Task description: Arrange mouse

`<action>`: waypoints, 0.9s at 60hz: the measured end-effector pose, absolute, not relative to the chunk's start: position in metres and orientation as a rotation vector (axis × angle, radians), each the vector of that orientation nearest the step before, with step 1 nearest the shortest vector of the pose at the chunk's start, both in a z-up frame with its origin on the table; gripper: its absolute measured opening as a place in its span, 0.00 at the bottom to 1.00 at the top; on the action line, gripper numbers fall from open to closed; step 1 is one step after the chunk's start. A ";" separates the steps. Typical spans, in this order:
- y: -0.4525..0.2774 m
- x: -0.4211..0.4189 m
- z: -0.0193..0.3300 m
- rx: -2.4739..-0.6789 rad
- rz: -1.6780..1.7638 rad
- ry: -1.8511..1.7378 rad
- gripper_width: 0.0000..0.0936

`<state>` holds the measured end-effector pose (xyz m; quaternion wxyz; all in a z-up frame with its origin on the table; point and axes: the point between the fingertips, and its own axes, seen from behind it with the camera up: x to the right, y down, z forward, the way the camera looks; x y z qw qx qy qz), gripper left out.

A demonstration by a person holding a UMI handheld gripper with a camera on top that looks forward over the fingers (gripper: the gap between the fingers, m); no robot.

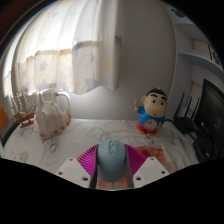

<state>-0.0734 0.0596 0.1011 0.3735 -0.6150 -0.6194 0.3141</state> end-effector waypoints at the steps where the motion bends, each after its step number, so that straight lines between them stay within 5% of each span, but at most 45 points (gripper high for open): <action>1: 0.071 -0.075 0.095 -1.580 0.795 -1.586 0.44; 14: 0.156 -0.076 0.008 -1.676 0.712 -1.618 0.45; 25: 0.171 -0.070 -0.014 -1.728 0.720 -1.647 0.59; 31: 0.177 -0.060 0.005 -1.760 0.721 -1.614 0.93; 54: 0.132 0.113 0.133 -1.802 0.687 -1.648 0.90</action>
